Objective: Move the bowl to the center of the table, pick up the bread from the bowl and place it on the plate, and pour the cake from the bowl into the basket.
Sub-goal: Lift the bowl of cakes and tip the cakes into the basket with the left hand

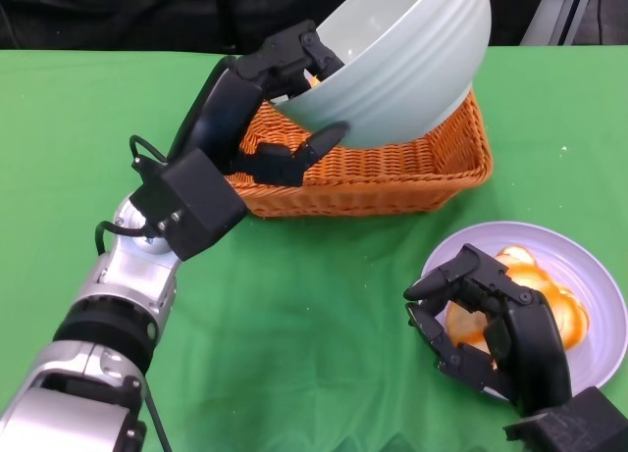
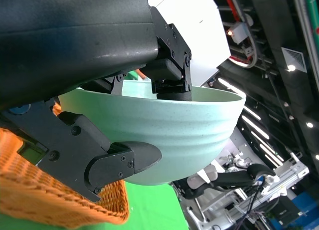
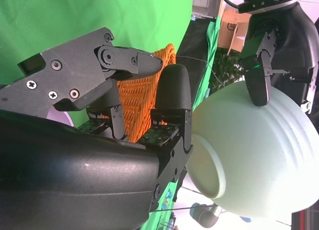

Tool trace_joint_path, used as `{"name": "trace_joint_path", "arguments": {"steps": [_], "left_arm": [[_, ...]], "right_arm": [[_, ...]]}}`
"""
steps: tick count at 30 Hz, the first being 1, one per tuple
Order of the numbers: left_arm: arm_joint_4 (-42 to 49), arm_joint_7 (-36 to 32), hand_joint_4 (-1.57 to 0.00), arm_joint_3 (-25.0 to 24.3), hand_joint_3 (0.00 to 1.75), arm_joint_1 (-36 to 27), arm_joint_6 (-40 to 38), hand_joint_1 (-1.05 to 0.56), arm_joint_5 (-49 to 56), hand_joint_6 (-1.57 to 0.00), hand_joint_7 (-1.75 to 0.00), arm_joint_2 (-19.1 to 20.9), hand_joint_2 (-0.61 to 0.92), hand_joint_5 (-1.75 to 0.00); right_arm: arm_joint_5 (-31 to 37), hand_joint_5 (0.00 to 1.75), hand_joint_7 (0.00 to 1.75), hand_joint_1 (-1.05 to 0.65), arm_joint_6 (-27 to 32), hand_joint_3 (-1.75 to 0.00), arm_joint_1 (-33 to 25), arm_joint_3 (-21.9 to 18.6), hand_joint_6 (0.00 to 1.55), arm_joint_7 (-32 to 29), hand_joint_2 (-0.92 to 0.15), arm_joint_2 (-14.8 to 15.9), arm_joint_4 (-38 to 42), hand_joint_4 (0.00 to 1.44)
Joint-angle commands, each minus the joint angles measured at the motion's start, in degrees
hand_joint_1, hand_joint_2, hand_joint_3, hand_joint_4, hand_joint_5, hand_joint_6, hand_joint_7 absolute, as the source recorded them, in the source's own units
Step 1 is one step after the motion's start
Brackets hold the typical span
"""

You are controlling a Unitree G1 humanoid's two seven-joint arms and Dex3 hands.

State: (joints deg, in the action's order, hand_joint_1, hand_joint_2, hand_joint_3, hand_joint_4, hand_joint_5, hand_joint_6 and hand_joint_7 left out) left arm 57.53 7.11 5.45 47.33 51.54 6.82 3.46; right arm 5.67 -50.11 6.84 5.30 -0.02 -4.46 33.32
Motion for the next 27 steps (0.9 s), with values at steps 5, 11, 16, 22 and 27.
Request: {"name": "trace_joint_path", "arguments": {"steps": [5, 11, 16, 22, 27], "left_arm": [[-3.00, 7.96, -0.70, -4.19, 0.85, -0.46, -6.84, -0.13, -9.21, -0.70, -1.43, -2.67, 0.75, -1.75], [-6.75, 13.10, -0.75, -7.83, 0.98, -0.58, -17.03, -0.09, -16.41, -0.77, -1.38, -4.74, 0.63, -1.65], [-10.08, 12.56, -0.79, -9.98, 1.16, -0.41, -24.10, -0.12, -18.94, -0.81, -1.35, -6.04, 0.52, -1.59], [-13.97, 12.39, -0.85, -13.09, 1.19, 0.02, -34.88, -0.12, -23.56, -0.88, -1.28, -8.04, 0.53, -1.54], [-14.61, 13.16, -0.84, -13.62, 1.16, 0.09, -37.22, -0.14, -23.64, -0.86, -1.33, -8.00, 0.55, -1.55]], "right_arm": [[-1.13, 1.54, 1.31, -0.20, -0.50, -0.51, 0.16, -0.19, 0.60, 0.55, -0.73, 0.00, 0.21, 0.64], [-1.73, 1.56, 1.30, -0.19, -0.20, -0.50, -0.04, -0.25, 0.60, 1.36, -0.75, 0.13, -0.39, 0.64], [-1.72, 1.56, 1.30, -0.19, -0.01, -0.48, -0.19, -0.38, 0.60, 1.64, -0.75, 0.33, -0.88, 0.64], [-0.79, 1.54, 1.30, -0.20, -0.39, -0.48, -0.46, -0.64, 0.60, 1.01, -0.75, 0.58, -1.03, 0.64], [-0.95, 1.54, 1.31, -0.19, 0.16, -0.51, -0.73, -0.42, 0.59, 1.22, -0.74, 0.60, -1.33, 0.64]]}}
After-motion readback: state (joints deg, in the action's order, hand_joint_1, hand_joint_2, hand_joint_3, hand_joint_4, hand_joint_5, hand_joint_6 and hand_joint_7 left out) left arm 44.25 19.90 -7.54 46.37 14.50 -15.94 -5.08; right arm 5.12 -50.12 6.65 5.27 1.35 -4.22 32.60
